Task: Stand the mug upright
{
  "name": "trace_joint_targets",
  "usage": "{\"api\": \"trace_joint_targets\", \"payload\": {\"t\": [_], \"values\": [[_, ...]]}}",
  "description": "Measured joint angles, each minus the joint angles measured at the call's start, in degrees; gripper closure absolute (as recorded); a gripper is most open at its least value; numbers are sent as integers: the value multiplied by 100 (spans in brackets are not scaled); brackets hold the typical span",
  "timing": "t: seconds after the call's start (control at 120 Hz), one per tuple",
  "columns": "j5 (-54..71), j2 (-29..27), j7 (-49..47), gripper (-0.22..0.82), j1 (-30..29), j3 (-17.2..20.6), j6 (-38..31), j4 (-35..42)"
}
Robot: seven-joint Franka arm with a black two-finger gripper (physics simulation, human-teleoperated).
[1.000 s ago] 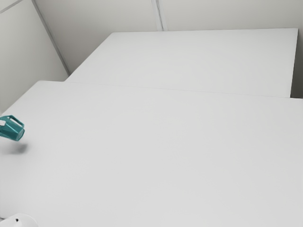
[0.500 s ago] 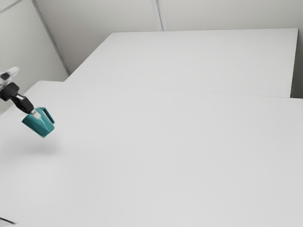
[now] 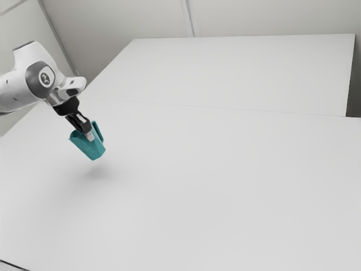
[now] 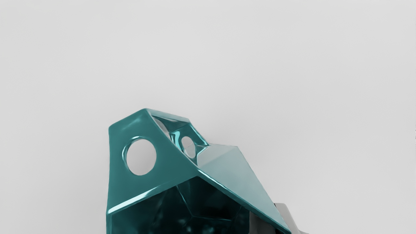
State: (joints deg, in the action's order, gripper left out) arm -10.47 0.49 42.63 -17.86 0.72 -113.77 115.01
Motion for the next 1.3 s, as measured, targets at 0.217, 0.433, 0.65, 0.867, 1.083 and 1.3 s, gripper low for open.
{"api": "trace_joint_targets", "payload": {"t": [0.217, 0.433, 0.65, 0.867, 1.083, 1.3], "values": [[289, -324, -748, 79, 837, 1, -560, 688], [734, -561, -1420, 79, 360, 8, -922, 1119], [1057, -670, -2012, 79, 729, 8, -1091, 1429], [1258, -557, -2507, 79, 894, 50, -1323, 1635], [1354, -172, -2871, 78, 904, 251, -1498, 1483], [1340, -28, -3095, 48, 941, 364, -1556, 1399]]}}
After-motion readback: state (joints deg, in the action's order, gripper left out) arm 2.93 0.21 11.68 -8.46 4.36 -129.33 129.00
